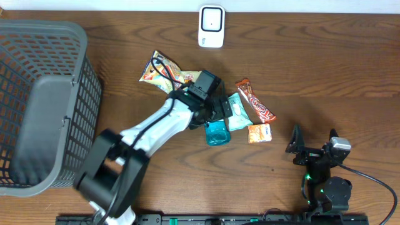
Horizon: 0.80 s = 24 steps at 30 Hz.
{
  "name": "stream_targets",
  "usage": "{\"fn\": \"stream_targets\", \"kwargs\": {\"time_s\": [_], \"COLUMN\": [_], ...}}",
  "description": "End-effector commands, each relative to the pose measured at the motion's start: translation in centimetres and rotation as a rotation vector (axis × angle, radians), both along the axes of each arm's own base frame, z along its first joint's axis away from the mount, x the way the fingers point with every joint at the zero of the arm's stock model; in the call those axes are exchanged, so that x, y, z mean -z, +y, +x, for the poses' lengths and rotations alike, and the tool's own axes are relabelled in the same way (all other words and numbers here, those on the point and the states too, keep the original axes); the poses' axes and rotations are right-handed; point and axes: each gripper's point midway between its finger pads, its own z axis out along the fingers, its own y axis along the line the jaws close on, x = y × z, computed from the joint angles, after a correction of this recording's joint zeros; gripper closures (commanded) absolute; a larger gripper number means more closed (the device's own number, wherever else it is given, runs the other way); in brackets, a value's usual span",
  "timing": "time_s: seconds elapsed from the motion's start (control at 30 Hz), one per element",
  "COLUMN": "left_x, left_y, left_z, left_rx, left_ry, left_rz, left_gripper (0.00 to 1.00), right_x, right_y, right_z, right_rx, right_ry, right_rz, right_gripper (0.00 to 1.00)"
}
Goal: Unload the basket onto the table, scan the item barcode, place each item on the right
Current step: 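Release the bottle beside the packs and retract the left arm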
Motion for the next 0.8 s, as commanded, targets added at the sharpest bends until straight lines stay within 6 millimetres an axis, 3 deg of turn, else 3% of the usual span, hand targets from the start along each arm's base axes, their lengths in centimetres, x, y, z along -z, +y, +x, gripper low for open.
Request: {"fn": "stream_targets", "kwargs": {"time_s": [0.0,0.07,0.17,0.33,0.57,0.63,0.77], "left_x": [-5.5,-7.2,-10.7,-18.4,-32.1,-36.4,-42.9], "left_y": [-0.5,0.0,2.3,7.3,17.4,20.8,26.6], "left_z": [0.8,0.8,1.4,3.3,5.2,5.2,4.3], "left_rx": [0.085,0.109,0.124,0.045,-0.193,-0.299,-0.493], "left_ry": [-0.16,-0.218,-0.374,-0.668,-0.998,-1.07,-1.161], "left_rz": [-0.049,-0.035,0.06,0.247,0.524,0.577,0.611], "left_gripper": [0.02,0.02,0.02,0.02,0.02,0.02,0.02], "right_x": [0.0,0.0,0.0,0.0,0.0,0.0,0.0], "right_y": [-0.3,-0.3,-0.3,-0.3,-0.3,-0.3,-0.3], "right_z": [0.0,0.0,0.0,0.0,0.0,0.0,0.0], "right_rx": [0.012,0.012,0.012,0.012,0.012,0.012,0.012], "right_ry": [-0.001,-0.001,-0.001,-0.001,-0.001,-0.001,-0.001], "right_rz": [-0.014,-0.014,-0.014,-0.014,-0.014,-0.014,-0.014], "right_gripper": [0.01,0.01,0.01,0.01,0.01,0.01,0.01]}}
